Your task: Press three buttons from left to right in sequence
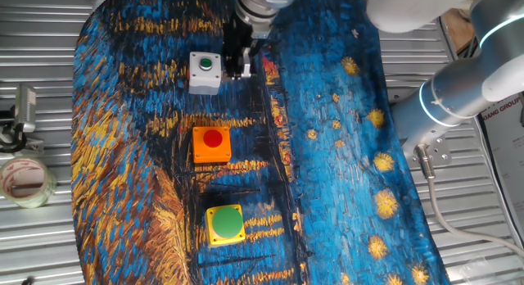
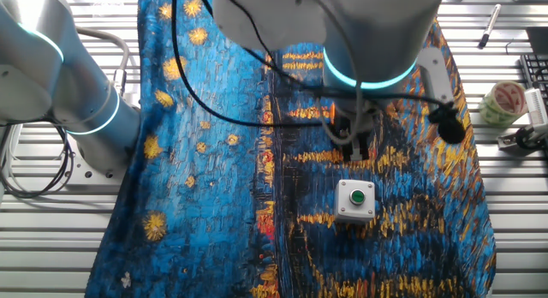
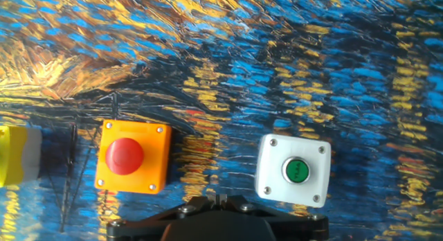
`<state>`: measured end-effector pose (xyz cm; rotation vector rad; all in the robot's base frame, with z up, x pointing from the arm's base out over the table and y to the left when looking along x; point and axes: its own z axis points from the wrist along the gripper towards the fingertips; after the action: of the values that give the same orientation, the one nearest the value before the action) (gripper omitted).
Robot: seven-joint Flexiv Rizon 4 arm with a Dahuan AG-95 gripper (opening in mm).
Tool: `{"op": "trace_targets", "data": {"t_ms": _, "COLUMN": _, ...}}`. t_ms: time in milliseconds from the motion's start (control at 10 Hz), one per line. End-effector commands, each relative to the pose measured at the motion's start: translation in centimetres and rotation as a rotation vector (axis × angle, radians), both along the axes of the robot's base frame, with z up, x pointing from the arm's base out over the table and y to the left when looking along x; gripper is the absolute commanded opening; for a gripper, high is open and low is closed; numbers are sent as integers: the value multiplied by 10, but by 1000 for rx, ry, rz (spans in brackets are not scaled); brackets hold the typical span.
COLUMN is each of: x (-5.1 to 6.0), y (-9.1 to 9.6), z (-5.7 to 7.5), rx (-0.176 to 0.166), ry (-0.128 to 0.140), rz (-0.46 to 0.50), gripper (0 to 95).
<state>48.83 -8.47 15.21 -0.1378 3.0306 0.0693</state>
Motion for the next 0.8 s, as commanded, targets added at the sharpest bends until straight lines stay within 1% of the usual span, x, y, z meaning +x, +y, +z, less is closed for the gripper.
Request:
{"op": "trace_targets", "data": {"t_ms": 100, "x": 0, "y": -2, "z": 1, "rx": 5, "ry": 4, "rz": 7, "gripper": 0}}
{"op": "trace_targets", "data": {"t_ms": 400, "x": 8, "y": -7, "z": 5, "rx": 15, "ry": 16, "rz": 15, "gripper": 0}}
{"op": "trace_targets", "data": {"t_ms": 500, "x": 9, "y": -9, "z": 5, "rx": 19, "ry": 17, "rz": 18, "gripper": 0}}
{"op": "trace_targets", "data": {"t_ms": 700, "x": 9, "y": -11, "z": 3, "rx": 23, "ry": 15, "rz": 22, "gripper": 0}}
{"op": "trace_targets", "data": {"t_ms": 800, "x": 9, "y": -13, "z": 1, "rx": 18, "ry": 10, "rz": 20, "gripper": 0}}
